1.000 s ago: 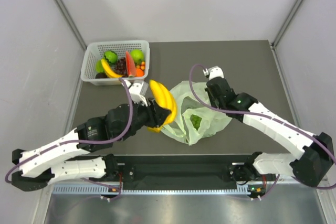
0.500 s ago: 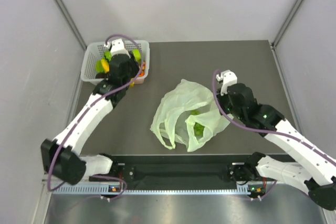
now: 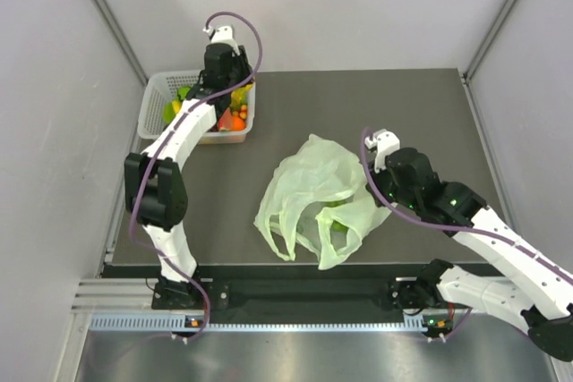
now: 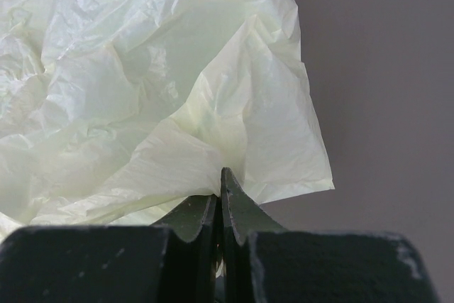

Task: Untie the knot of the plastic bag and take out the fruit

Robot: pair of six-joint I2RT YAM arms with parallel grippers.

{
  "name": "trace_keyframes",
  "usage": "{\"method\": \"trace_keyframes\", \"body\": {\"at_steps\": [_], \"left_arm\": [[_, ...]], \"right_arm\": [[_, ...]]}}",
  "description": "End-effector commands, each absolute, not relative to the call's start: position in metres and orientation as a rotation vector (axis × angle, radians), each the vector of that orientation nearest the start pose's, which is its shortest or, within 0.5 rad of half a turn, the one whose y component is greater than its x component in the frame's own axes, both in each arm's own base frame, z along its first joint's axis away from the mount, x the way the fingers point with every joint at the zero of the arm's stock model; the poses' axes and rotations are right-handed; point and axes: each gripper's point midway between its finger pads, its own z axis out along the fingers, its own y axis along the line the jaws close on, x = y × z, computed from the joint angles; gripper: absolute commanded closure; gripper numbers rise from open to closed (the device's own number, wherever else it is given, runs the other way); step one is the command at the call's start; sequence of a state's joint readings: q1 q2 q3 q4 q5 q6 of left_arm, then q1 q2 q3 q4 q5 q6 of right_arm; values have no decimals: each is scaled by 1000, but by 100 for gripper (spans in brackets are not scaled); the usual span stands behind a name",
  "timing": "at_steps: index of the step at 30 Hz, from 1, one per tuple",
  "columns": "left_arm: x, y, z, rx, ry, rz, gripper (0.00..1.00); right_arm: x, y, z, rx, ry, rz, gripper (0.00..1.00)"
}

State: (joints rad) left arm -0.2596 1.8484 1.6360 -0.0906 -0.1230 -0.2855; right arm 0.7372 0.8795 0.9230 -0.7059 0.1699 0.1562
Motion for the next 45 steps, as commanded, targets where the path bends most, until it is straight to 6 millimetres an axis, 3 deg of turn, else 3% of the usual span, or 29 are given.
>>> {"method": "trace_keyframes", "body": {"at_steps": [1,3,7,8,10,12,13,14,16,17,19,20,22,23,25,26,28,29,31,32,34,35,36,37,39,41,42,44,45], "left_arm": [[578,-124,263,-128,1861,-223,100],[583,-117,249,-166,1882,-206,99],[582,-106,237,-218,1889,-193,67],[579,-105,245,-224,1869,-196,44],[574,-102,242,-239,1867,-190,34],[564,-101,249,-259,1857,-204,24],[560,-99,253,-271,1850,-208,21],[552,-98,274,-288,1797,-238,20],[539,-98,274,-298,1783,-260,15],[530,-98,297,-307,1727,-296,14],[517,-97,295,-315,1729,-313,12],[508,-98,308,-317,1707,-341,11],[496,-98,305,-324,1725,-354,11],[485,-99,319,-321,1700,-383,11],[469,-105,315,-306,1720,-440,11],[455,-108,330,-299,1696,-487,11],[432,-127,329,-236,1723,-607,11],[411,-134,340,-216,1715,-673,11],[380,-155,330,-135,1761,-767,10],[353,-174,344,-45,1730,-824,10],[318,-195,333,46,1774,-906,11],[285,-212,342,133,1749,-973,12],[266,-222,330,177,1774,-1009,12],[230,-235,341,270,1732,-1093,12],[197,-243,321,315,1775,-1169,14],[156,-247,322,364,1750,-1283,16],[146,-248,305,369,1785,-1305,18],[119,-248,302,389,1780,-1401,21],[113,-249,286,395,1815,-1414,22]], "right_arm": [[203,166,208,-613,2153,338,99],[194,175,211,-668,2143,411,99],[162,203,220,-839,2089,650,97],[154,210,223,-876,2064,715,97],[133,221,227,-983,2018,858,96],[135,215,228,-945,2032,824,97],[136,213,227,-923,2046,807,98],[136,212,227,-918,2049,806,98],[128,214,227,-955,2041,848,97],[127,215,227,-962,2038,857,96],[125,218,225,-983,2040,879,96],[126,218,222,-978,2059,872,96],[135,216,215,-937,2103,814,96],[139,214,213,-911,2128,789,96],[161,199,201,-787,2208,614,96],[167,194,198,-721,2242,566,98],[181,183,189,-634,2280,454,97],[183,182,187,-605,2292,443,97],[189,179,181,-569,2311,393,96],[191,177,180,-547,2321,376,96],[194,177,178,-537,2323,357,95],[197,179,181,-529,2313,365,90],[199,180,184,-523,2305,367,89],[200,181,187,-521,2298,372,89],[204,186,194,-541,2280,382,89],[207,189,199,-564,2265,385,90],[210,194,206,-570,2250,409,92],[211,199,212,-591,2232,432,98],[209,206,220,-615,2215,479,100]]}}
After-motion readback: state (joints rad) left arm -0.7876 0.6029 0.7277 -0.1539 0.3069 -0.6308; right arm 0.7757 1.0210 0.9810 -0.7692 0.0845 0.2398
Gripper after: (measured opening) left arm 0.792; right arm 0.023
